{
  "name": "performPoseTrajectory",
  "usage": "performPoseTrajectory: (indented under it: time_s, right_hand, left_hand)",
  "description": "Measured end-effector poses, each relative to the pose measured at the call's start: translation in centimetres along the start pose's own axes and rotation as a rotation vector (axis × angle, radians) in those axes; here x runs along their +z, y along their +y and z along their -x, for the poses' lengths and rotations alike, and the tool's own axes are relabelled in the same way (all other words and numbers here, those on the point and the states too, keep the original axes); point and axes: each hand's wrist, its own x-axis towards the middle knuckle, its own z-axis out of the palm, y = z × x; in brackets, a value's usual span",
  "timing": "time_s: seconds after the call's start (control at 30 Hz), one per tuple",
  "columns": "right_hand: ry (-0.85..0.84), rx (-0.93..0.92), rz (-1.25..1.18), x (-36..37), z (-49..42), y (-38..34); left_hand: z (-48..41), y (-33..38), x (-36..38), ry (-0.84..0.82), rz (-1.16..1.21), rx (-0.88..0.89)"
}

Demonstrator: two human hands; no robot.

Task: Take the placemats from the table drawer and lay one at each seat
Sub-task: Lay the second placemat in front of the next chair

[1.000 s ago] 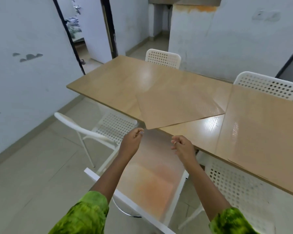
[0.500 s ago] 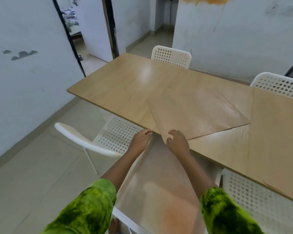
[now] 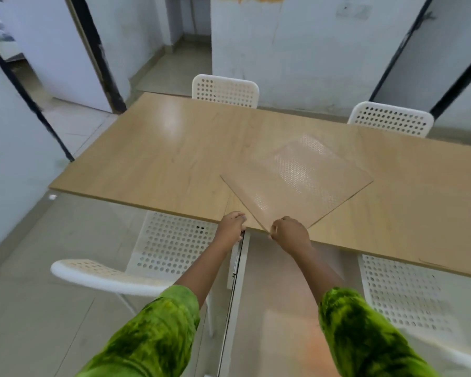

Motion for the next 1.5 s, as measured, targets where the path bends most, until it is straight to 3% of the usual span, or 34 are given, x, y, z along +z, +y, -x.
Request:
performPoseTrajectory:
  time_s: [0.17, 0.5, 0.6, 0.8, 1.0, 1.13, 1.33, 1.5]
  right_hand:
    - [-0.021, -0.020, -0.028, -1.4, -0.9, 0.8]
    - [0.230, -0.054, -0.212, -0.9, 0.6, 1.5]
    - [0.231, -0.094, -0.265, -1.4, 0.8, 2.0]
    - [0.138, 0.023, -0.696, -4.7, -1.1, 4.6]
    - [0.133, 0.162, -0.553, -7.7, -5.5, 9.6]
    - [0.078, 0.251, -0.465, -8.2, -7.5, 11.5]
    - [0.008, 0.445, -0.755, -6.6, -7.1, 9.5]
    - [0.174, 0.434, -0.980, -5.8, -5.8, 3.7]
  left_hand:
    - [-1.3, 1.2, 1.0, -0.013, 0.076, -0.063]
    - [-3.3, 1.9, 3.4, -0.116, 0.449, -0.160]
    - [-4.8, 2.8, 5.0, -0.103, 0.482, -0.168]
    - [-6.2, 3.6, 5.8, 0.047, 0.492, -0.035]
    - [-4.0, 3.9, -0.9, 0.047, 0.533, 0.122]
    - [-2.3, 3.2, -7.3, 0.025, 0.571, 0.125]
    - [0.0, 1.6, -16.2, 0.005, 0.572, 0.149]
    - [1.2, 1.5, -22.1, 0.004, 0.541, 0.140]
